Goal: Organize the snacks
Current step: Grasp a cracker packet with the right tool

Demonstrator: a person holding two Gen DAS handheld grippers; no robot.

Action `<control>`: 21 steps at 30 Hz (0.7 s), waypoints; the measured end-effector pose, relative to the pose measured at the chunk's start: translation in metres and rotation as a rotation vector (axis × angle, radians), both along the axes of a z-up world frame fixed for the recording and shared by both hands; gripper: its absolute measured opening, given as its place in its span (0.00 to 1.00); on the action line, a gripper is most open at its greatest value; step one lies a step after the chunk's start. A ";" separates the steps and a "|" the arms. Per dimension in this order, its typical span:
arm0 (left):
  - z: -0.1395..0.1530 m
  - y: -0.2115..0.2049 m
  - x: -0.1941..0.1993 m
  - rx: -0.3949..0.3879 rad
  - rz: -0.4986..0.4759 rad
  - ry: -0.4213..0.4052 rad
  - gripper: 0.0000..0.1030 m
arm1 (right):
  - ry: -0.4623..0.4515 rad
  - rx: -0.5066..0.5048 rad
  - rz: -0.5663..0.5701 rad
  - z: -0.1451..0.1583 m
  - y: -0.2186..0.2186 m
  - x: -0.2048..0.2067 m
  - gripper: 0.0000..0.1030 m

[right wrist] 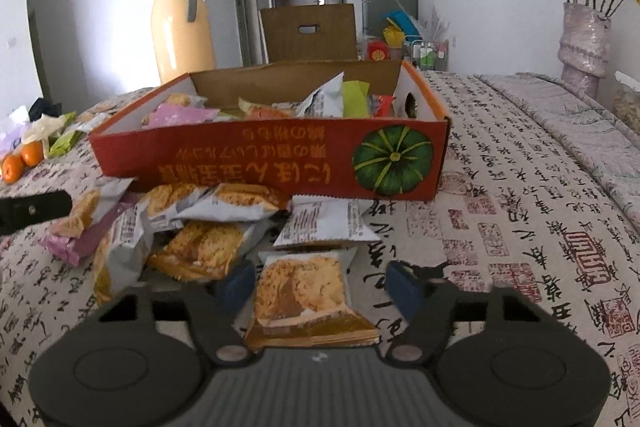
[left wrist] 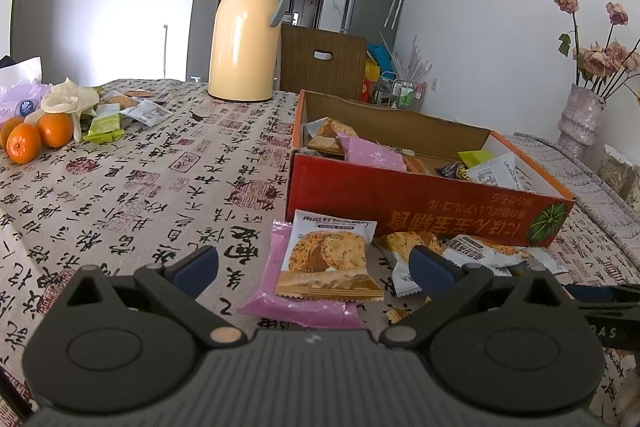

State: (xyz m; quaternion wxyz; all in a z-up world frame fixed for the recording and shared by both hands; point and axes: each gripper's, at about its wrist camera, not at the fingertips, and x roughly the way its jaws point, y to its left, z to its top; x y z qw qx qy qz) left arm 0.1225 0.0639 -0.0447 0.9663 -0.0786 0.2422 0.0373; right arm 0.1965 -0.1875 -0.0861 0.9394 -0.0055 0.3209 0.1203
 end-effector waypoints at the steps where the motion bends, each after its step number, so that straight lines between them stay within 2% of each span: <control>1: 0.000 0.000 0.000 0.000 0.000 0.000 1.00 | 0.005 0.000 0.004 -0.001 0.001 0.000 0.53; 4: 0.000 0.000 0.000 0.000 0.001 0.000 1.00 | 0.000 -0.002 0.006 -0.001 0.002 -0.001 0.46; 10: -0.001 0.001 0.000 0.002 0.003 0.004 1.00 | -0.029 -0.025 0.022 -0.002 0.006 -0.006 0.40; 21: 0.002 0.000 -0.001 0.011 0.021 0.011 1.00 | -0.086 0.030 0.039 0.011 -0.003 -0.026 0.39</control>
